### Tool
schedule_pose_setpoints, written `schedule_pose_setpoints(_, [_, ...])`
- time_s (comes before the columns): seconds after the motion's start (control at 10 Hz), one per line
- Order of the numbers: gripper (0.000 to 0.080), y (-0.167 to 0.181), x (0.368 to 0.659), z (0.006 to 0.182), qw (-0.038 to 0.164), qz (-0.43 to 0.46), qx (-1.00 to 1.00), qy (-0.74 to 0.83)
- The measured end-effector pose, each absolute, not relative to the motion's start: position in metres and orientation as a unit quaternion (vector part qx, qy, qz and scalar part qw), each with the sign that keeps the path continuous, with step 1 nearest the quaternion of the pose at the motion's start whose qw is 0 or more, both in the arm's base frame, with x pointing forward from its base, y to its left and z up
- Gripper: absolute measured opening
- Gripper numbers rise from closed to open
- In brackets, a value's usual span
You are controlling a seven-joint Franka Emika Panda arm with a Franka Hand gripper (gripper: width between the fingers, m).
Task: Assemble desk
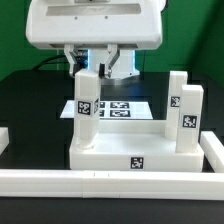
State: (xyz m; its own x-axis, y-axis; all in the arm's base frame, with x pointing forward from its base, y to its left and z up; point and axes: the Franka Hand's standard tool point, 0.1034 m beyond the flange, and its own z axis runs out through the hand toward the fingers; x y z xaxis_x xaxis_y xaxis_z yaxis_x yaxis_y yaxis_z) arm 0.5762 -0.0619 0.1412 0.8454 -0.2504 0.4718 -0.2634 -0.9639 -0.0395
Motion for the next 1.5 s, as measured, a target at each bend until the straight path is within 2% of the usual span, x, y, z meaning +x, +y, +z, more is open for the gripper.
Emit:
schedule_pose_setpoints(0.4, [0.0294,-0.0606,0.5760,0.1352,0.019,0.247,0.960,-0.131])
schedule_pose_setpoints(0.9, [0.0294,-0.0593,0.5768,0.1352,0.039,0.285,0.950,-0.123])
schedule_pose_setpoints(1.5, [0.0294,-0.0616,0.5772,0.1356,0.041,0.288,0.949,-0.124])
